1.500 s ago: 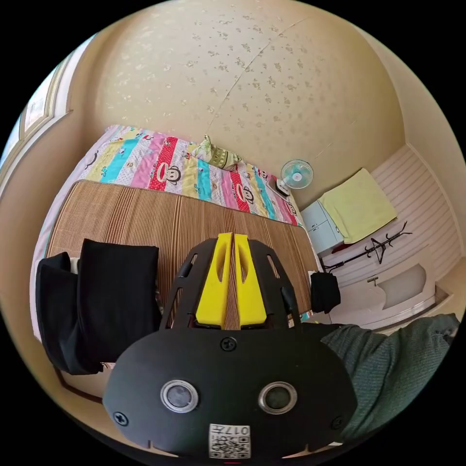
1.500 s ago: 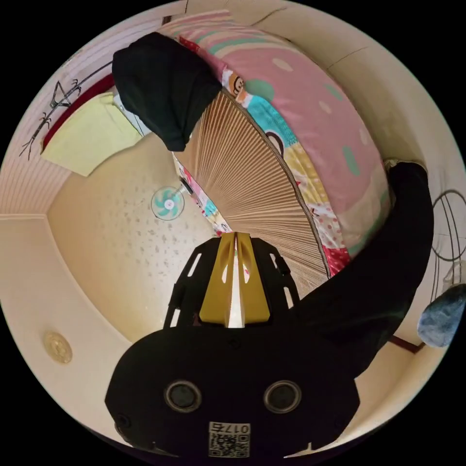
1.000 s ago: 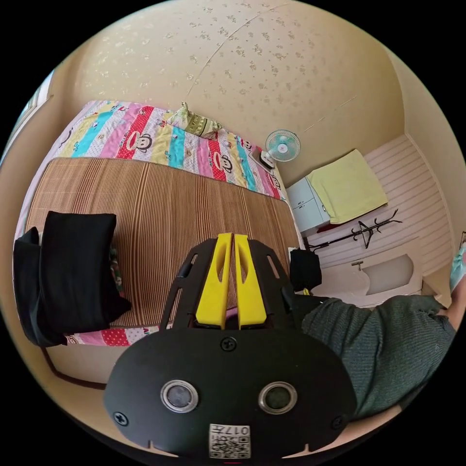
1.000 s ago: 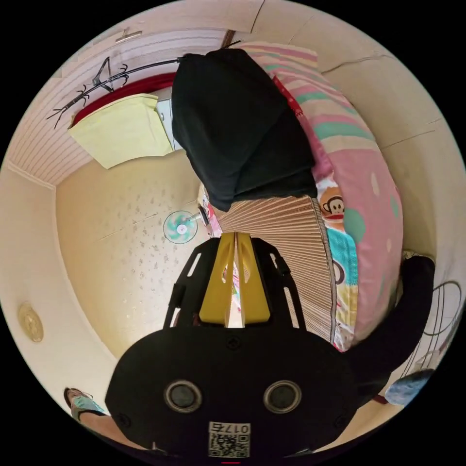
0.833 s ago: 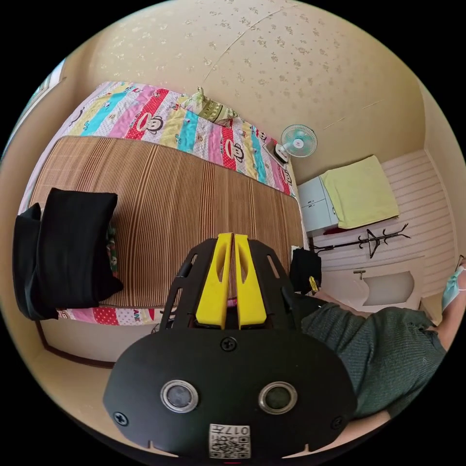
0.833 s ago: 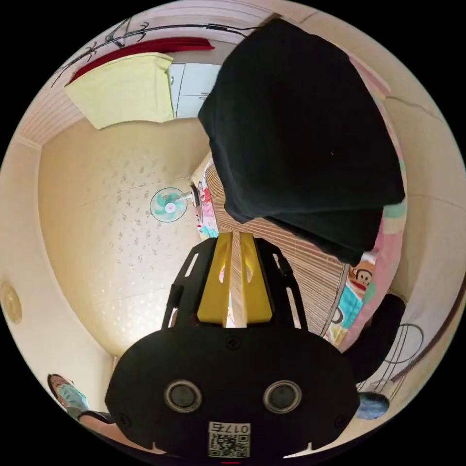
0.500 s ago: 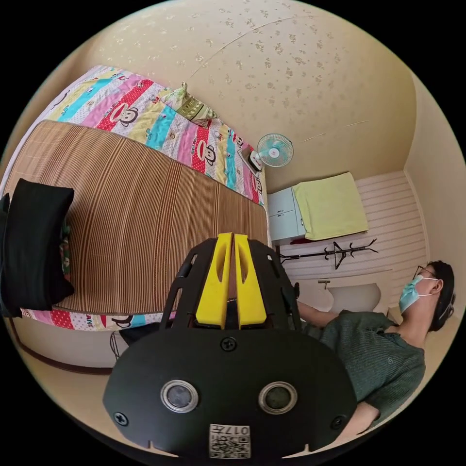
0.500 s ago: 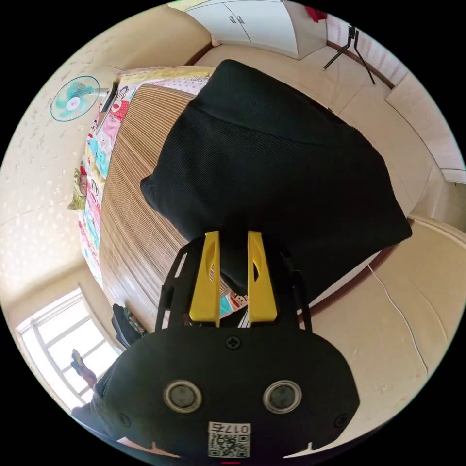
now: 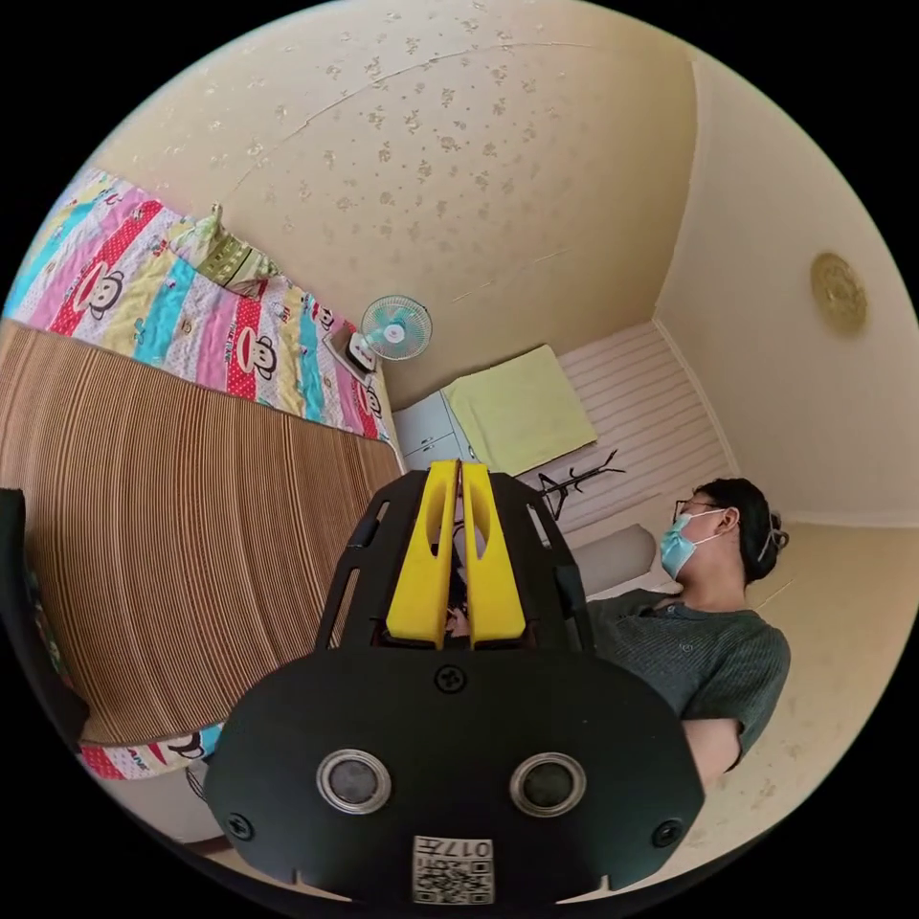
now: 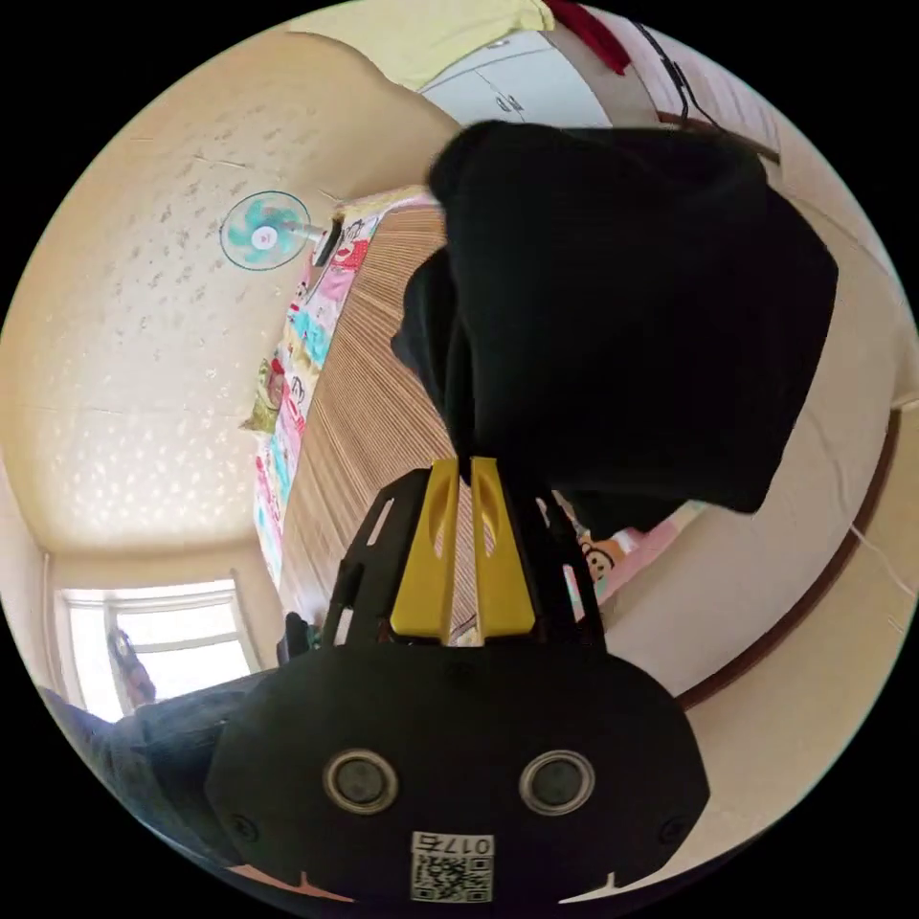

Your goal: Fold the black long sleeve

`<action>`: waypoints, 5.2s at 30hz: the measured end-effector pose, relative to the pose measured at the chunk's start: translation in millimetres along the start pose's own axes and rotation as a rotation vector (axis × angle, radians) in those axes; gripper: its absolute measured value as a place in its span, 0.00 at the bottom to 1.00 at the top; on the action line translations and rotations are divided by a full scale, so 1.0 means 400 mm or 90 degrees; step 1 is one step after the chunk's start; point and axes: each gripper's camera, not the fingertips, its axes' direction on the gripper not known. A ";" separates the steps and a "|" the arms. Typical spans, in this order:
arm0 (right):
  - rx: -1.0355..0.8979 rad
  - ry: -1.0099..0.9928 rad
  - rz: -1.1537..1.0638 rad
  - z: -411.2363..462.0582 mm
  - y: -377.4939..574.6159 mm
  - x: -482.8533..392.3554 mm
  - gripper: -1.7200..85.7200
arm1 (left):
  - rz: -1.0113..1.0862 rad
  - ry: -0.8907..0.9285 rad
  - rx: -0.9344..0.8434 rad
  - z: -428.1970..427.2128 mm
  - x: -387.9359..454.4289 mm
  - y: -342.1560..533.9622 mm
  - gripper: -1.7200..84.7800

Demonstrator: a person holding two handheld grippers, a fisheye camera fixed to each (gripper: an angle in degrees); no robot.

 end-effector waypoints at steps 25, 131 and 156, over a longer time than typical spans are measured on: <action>-0.700 0.541 -0.462 0.801 -0.004 -0.135 0.12 | -0.069 0.008 -0.038 -0.116 -0.230 0.016 0.01; 0.459 -0.213 -0.711 0.610 1.223 -0.831 0.07 | 0.382 -0.131 -0.329 -0.152 -0.073 0.236 0.07; -0.136 0.472 -0.656 1.472 0.400 -1.137 0.13 | -0.037 -0.527 -0.179 -0.183 -0.659 -0.886 0.08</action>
